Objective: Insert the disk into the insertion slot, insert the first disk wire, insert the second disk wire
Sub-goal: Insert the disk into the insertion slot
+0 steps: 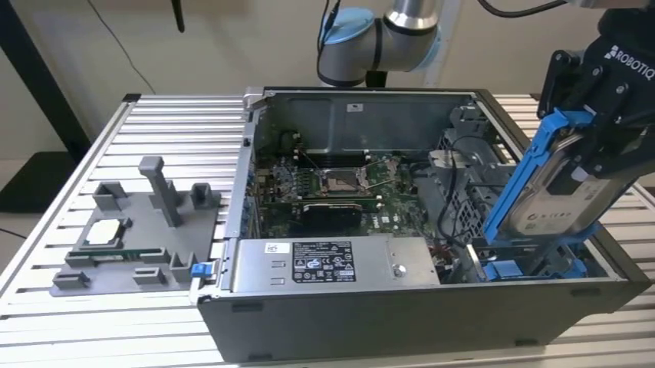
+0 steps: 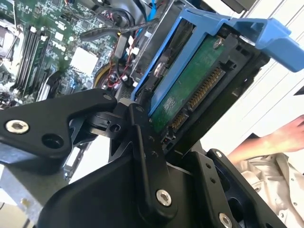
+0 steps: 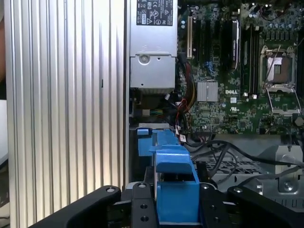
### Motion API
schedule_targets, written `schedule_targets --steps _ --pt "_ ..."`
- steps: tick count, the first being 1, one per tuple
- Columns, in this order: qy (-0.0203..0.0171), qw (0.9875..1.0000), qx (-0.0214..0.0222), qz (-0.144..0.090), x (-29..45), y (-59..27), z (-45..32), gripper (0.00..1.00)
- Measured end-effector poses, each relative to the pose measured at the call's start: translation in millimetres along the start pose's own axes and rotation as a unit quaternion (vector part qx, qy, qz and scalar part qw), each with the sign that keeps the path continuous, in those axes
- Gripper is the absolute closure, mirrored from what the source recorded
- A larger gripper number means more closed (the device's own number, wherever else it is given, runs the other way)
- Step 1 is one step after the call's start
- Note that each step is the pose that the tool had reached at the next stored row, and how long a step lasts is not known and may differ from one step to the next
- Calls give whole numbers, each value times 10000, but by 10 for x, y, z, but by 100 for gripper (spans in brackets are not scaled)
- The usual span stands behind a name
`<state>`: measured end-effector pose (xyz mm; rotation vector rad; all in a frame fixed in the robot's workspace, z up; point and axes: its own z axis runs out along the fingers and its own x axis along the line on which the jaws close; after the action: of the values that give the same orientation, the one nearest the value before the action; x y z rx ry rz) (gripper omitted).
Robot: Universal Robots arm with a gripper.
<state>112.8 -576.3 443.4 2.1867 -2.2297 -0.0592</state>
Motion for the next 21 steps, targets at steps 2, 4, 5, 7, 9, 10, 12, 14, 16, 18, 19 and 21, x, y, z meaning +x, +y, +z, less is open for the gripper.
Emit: schedule_targets --steps 2,4,5,7,9,10,12,14,16,18,19,21 --pt "-1 10000 0 0 1 -1 22 100" --pt "-2 10000 0 0 1 -1 33 100" --pt "-1 10000 0 0 1 -2 38 100" --pt "-2 10000 0 0 2 -2 55 100" --pt "-2 10000 0 0 2 -3 71 100" --pt "-6 10000 0 0 3 -3 85 100" --pt "-8 10000 0 -1 3 -5 112 100" --pt "-10 10000 0 -17 3 -6 138 100" --pt "-9 10000 0 -34 3 -7 165 100" --pt "-10 10000 0 -43 3 -8 194 100" --pt "-10 10000 -1 -45 4 -9 206 100" --pt "-10 10000 -1 -49 3 -15 226 100"
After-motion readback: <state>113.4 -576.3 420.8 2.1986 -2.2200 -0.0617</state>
